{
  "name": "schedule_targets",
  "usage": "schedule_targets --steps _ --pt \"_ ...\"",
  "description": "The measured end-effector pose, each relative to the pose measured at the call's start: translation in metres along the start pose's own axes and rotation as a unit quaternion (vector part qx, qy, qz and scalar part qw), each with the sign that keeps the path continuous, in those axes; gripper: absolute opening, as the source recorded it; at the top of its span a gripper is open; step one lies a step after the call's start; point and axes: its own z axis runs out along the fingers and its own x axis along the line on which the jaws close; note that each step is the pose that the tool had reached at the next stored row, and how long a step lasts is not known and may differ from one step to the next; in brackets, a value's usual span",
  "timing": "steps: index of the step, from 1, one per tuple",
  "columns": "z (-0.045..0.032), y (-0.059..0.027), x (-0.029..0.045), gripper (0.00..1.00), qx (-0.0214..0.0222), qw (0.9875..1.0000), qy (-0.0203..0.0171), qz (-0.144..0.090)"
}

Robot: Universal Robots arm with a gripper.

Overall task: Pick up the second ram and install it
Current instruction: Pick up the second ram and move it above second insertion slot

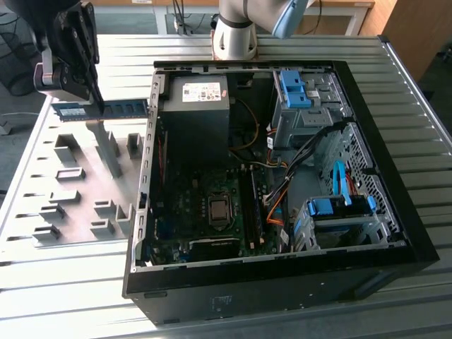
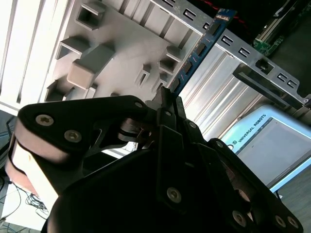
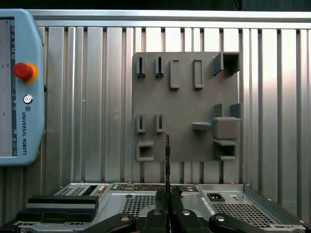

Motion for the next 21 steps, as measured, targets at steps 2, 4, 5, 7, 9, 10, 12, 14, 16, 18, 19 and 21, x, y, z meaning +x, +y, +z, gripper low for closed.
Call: schedule_targets --steps 2,4,5,7,9,10,12,14,16,18,19,21 --pt "-0.0001 -0.0012 0.0 0.14 0.0 1.0 0.0 0.0" --pt "-0.0001 -0.0022 0.0 0.14 0.0 1.0 0.0 0.0" --pt "-0.0001 -0.0028 0.0 0.14 0.0 1.0 0.0 0.0" --pt "-0.0001 -0.0039 0.0 0.14 0.0 1.0 0.0 0.0" --pt "-0.0001 -0.005 0.0 0.14 0.0 1.0 0.0001 0.0" --pt "-0.0001 -0.0056 0.0 0.14 0.0 1.0 0.0 0.0" --pt "-0.0001 -0.0068 0.0 0.14 0.0 1.0 0.0 0.0" --pt "-0.0001 -0.008 -0.0001 0.14 0.0 1.0 0.0 0.0" --pt "-0.0002 -0.0092 -0.0001 0.14 0.0 1.0 0.0001 0.0" --pt "-0.0002 -0.0104 -0.0001 0.14 -0.0001 1.0 0.0 0.0" --pt "-0.0001 -0.0109 -0.0001 0.14 0.0 1.0 0.0 0.0" --pt "-0.0002 -0.0124 -0.0001 0.14 0.0 1.0 0.0 0.0"
